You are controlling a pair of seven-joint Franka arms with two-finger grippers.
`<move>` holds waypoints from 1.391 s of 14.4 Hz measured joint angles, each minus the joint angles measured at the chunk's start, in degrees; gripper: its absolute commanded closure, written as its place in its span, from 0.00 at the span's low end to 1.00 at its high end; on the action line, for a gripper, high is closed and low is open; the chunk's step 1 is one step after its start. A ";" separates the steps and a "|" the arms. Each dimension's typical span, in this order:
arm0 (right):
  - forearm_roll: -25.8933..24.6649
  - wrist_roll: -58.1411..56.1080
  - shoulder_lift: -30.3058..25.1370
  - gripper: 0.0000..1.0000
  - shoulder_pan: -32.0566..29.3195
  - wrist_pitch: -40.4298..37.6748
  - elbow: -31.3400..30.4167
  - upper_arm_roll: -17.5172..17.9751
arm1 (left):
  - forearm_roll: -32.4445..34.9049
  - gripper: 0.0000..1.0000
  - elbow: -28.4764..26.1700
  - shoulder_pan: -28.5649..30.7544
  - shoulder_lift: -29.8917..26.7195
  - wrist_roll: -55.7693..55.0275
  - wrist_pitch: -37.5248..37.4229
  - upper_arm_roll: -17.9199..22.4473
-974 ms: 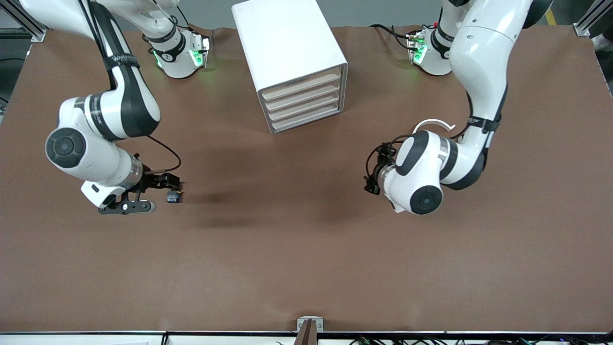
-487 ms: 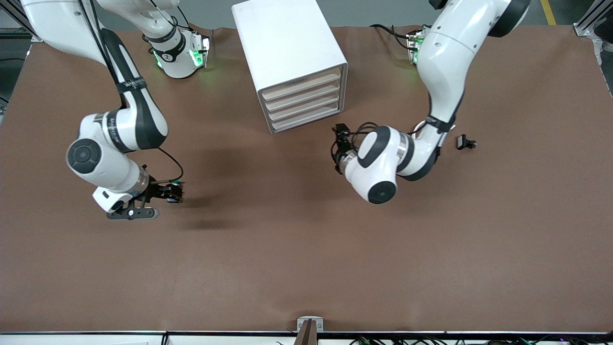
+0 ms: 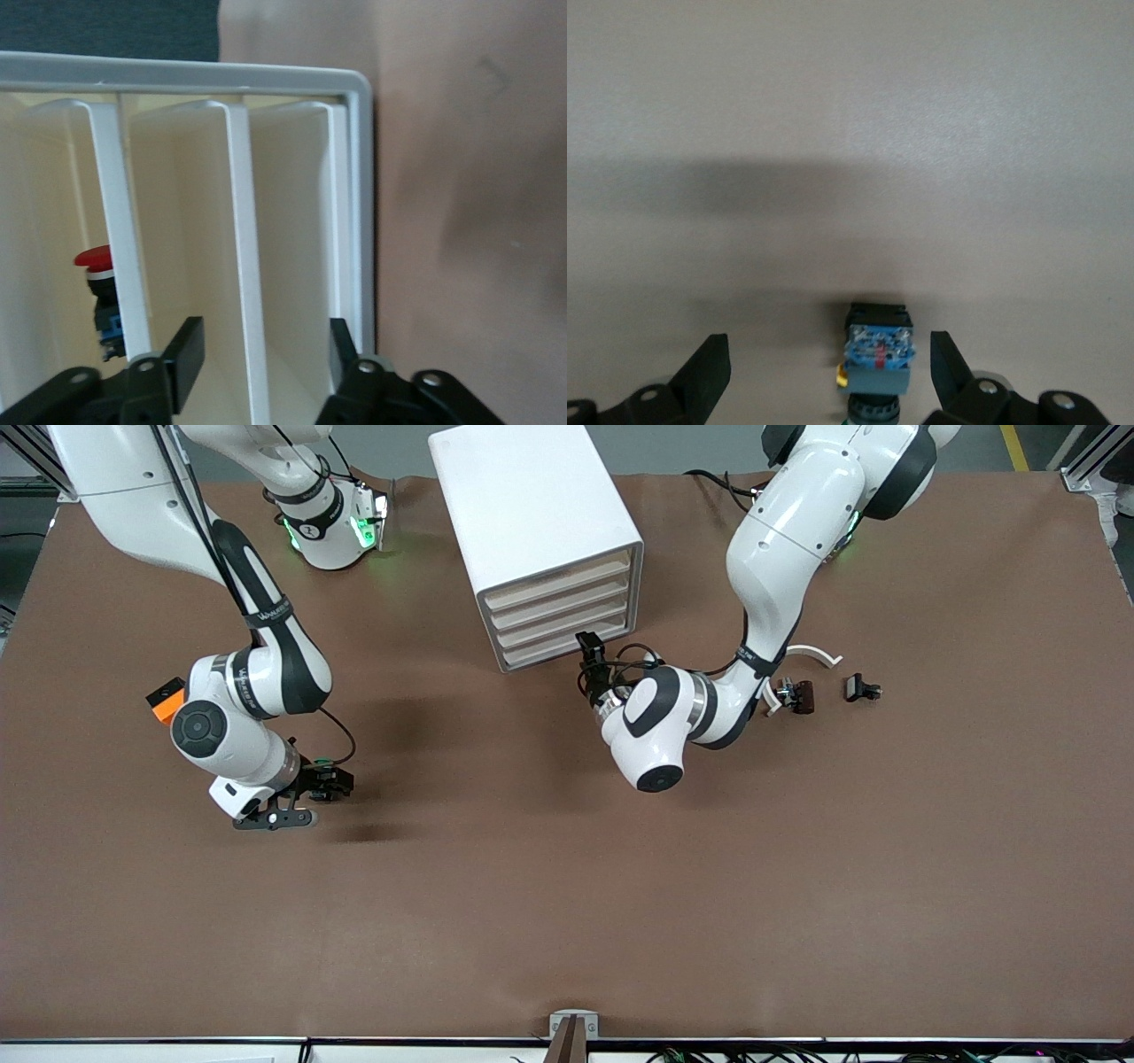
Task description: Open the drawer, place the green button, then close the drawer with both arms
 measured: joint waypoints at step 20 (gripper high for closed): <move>-0.41 -0.63 3.86 0.74 -1.24 0.97 -0.31 -0.18 | -5.08 1.00 0.20 -5.04 4.36 -5.75 -3.00 0.35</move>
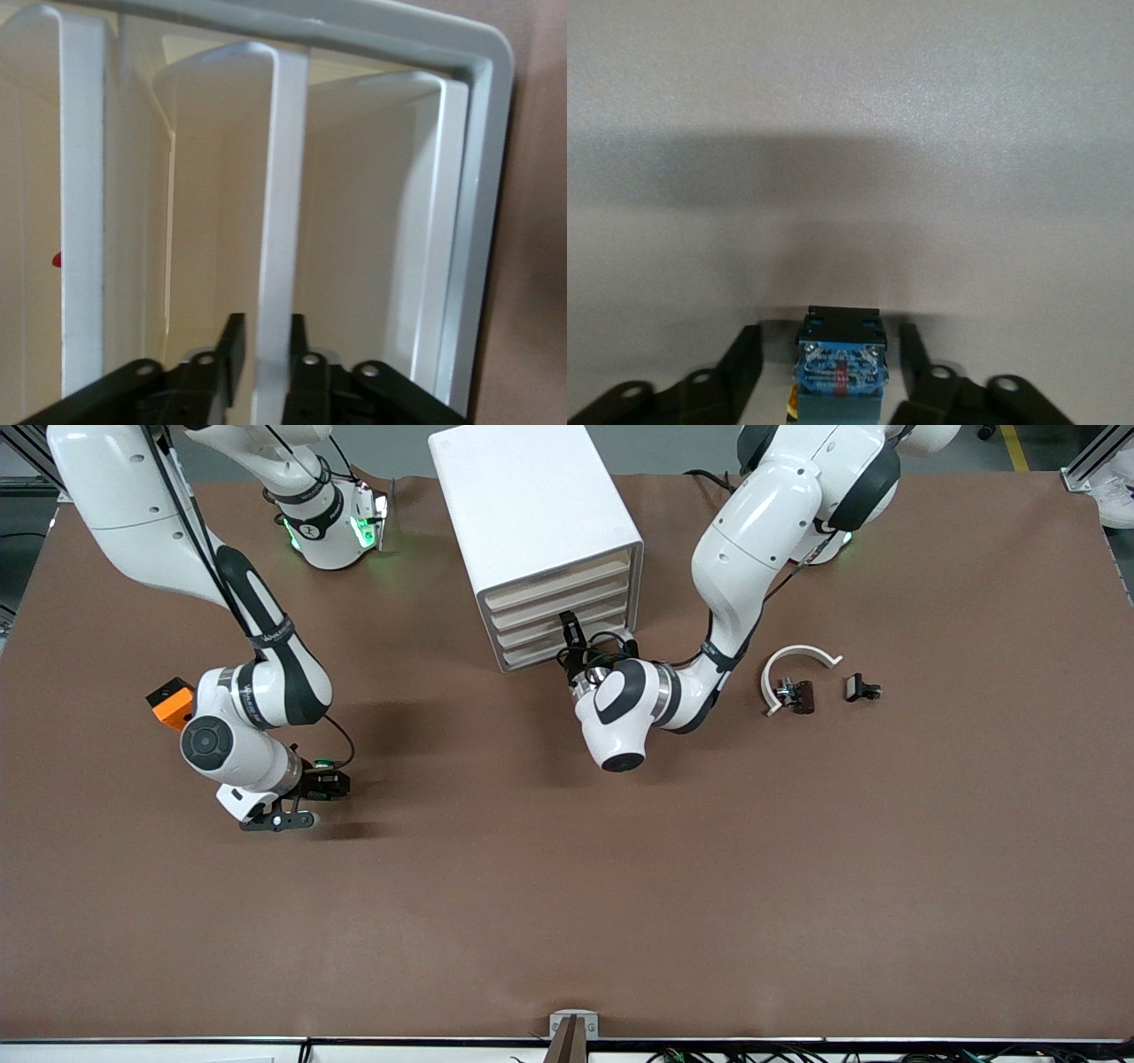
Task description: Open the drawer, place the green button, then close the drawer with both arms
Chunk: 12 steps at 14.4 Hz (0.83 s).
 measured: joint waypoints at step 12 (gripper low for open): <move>0.00 3.27 -2.74 0.88 3.36 -26.60 14.47 1.05 | -0.11 1.00 5.61 8.65 0.12 7.35 -0.35 4.59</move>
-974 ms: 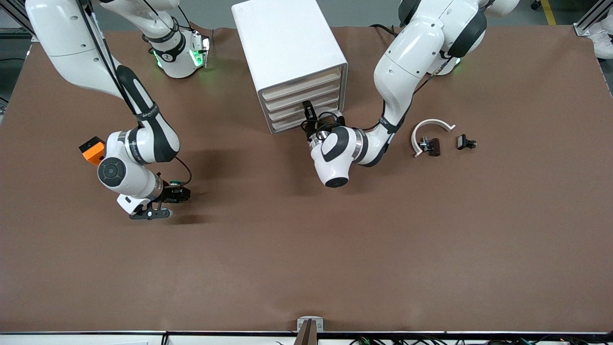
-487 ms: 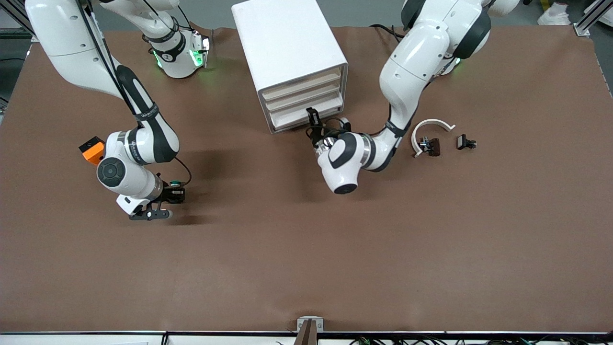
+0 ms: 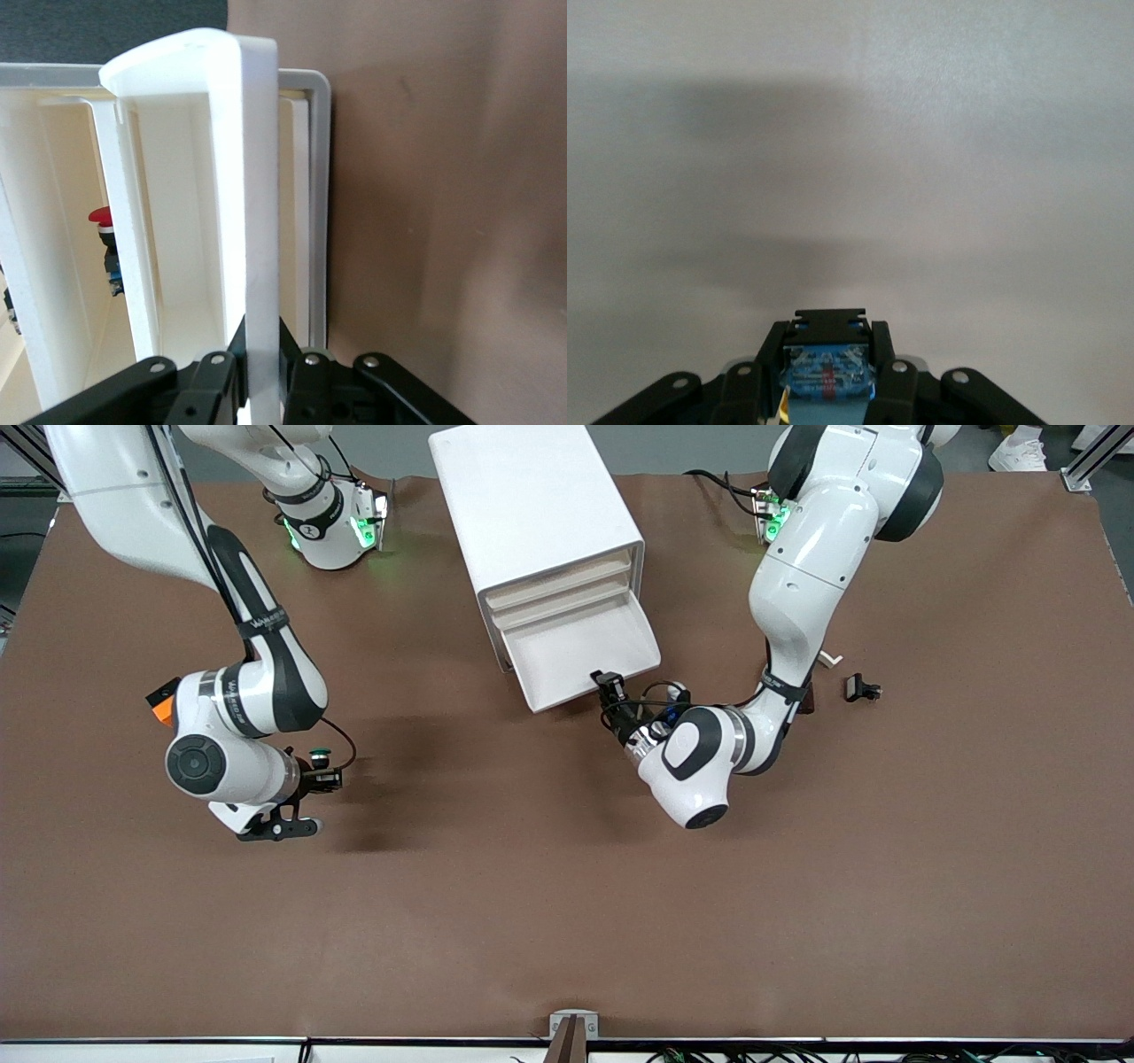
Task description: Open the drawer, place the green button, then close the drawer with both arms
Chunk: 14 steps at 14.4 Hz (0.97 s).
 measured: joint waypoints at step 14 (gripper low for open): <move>12.59 62.30 -5.41 0.88 26.21 -11.56 7.20 0.90 | 4.69 0.00 5.97 5.49 -4.16 11.41 1.01 3.01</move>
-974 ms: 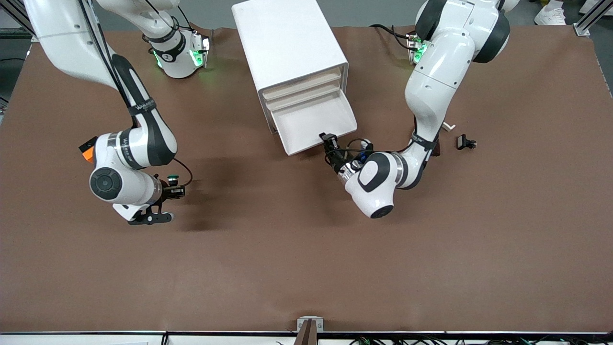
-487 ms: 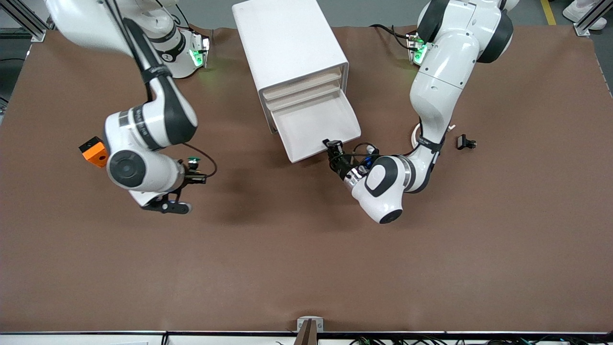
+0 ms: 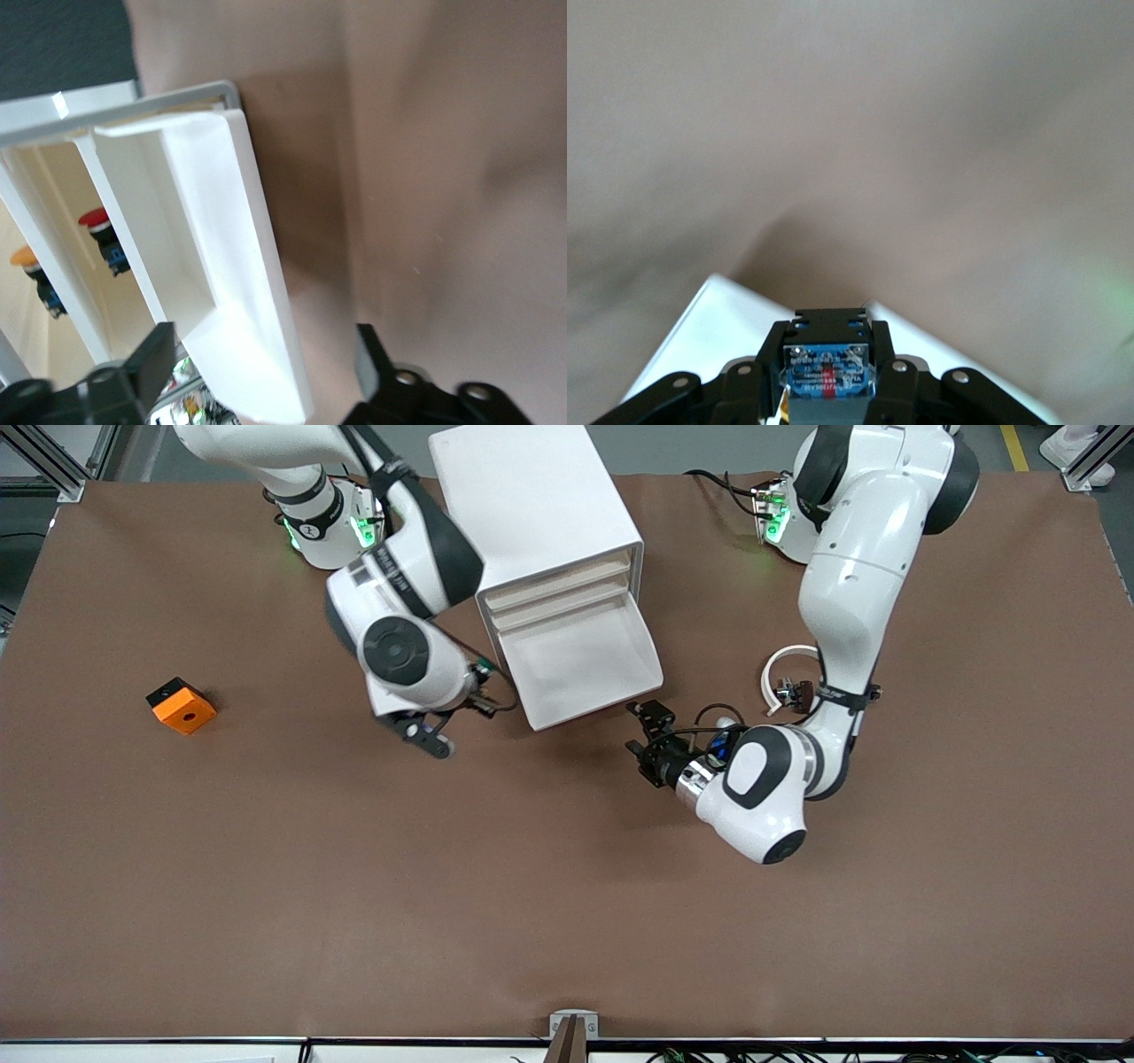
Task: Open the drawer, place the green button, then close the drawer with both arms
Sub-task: 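Carry the button over the drawer with the right gripper while the left gripper withdraws, then lower the button into the open drawer and open the right gripper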
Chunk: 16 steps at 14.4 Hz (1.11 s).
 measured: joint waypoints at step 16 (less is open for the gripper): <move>2.69 41.76 8.06 0.86 12.75 13.08 0.06 -0.43 | 36.18 0.00 1.63 3.59 -23.32 55.88 2.05 9.48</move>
